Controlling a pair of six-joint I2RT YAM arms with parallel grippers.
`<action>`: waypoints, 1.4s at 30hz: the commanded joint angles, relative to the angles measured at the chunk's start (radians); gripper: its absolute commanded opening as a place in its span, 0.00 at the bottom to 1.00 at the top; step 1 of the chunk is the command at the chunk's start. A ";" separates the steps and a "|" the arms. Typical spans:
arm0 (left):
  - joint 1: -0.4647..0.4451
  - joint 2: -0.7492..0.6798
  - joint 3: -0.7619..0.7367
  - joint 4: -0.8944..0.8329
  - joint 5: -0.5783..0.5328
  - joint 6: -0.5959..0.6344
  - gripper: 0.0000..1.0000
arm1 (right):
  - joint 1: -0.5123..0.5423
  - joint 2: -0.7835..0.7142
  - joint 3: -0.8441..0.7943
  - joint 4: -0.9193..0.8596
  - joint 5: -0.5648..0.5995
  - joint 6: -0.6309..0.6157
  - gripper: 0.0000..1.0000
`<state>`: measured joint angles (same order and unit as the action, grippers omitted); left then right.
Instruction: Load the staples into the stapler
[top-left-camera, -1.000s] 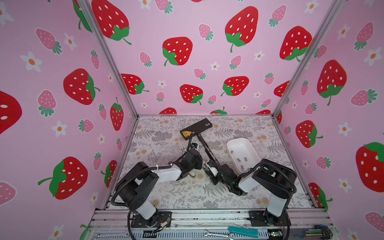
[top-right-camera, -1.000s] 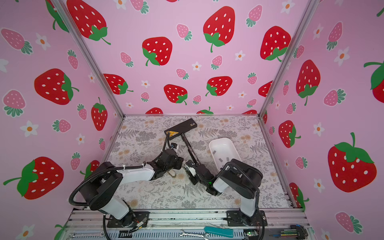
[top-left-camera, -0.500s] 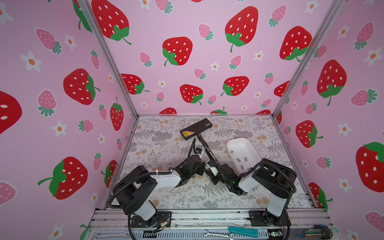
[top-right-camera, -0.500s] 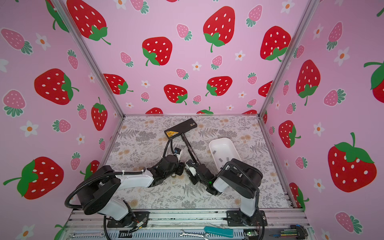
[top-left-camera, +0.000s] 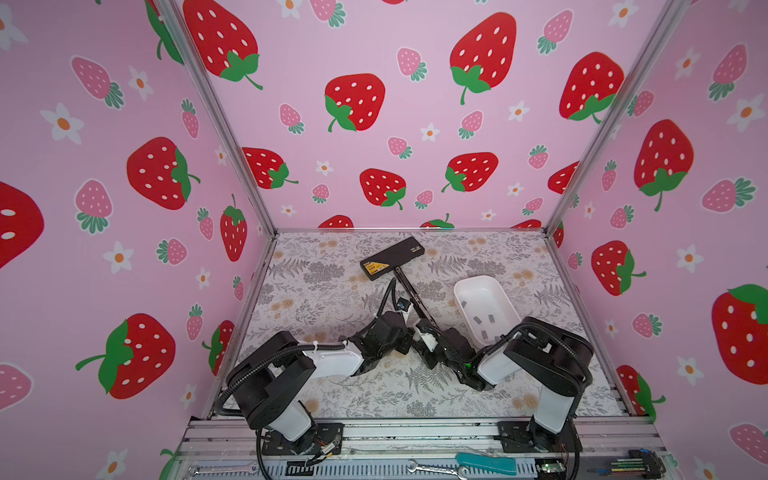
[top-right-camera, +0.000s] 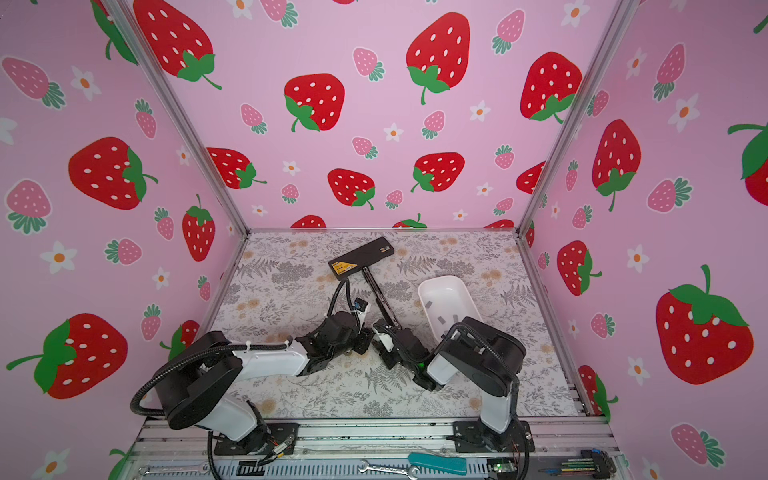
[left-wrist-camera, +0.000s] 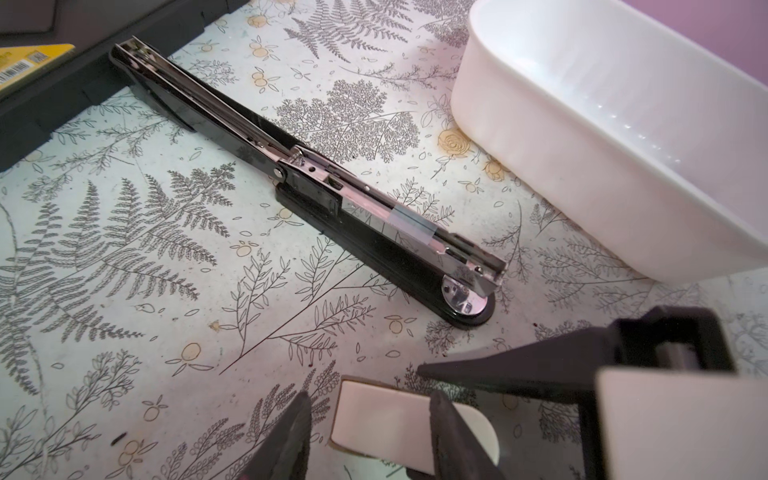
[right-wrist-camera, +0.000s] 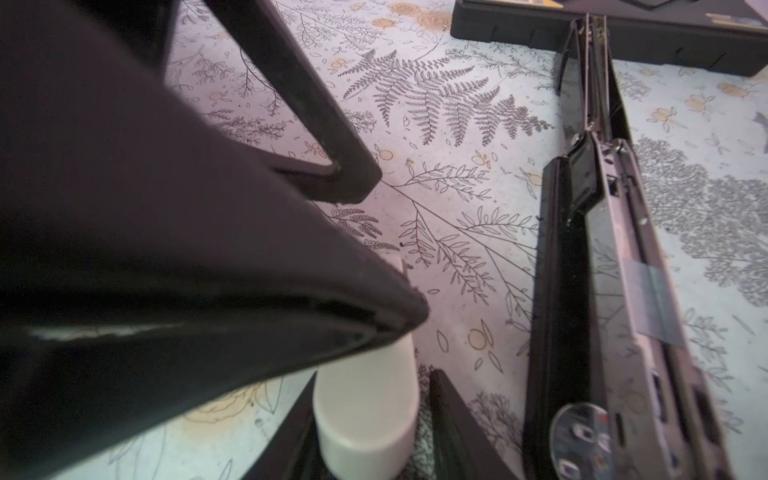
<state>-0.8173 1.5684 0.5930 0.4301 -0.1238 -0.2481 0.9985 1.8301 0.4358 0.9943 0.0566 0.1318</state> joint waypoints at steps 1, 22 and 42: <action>-0.005 0.025 0.007 0.014 0.019 0.033 0.48 | -0.004 -0.024 -0.029 -0.045 0.014 -0.019 0.46; -0.005 0.158 0.050 0.070 0.049 0.067 0.46 | -0.012 -0.273 -0.125 -0.004 -0.046 -0.042 0.23; -0.005 0.171 0.012 0.138 0.056 0.097 0.43 | -0.025 -0.172 -0.045 -0.009 -0.053 -0.049 0.18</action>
<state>-0.8135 1.7149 0.6300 0.5922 -0.0937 -0.1791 0.9787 1.6543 0.3611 0.9855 0.0212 0.0982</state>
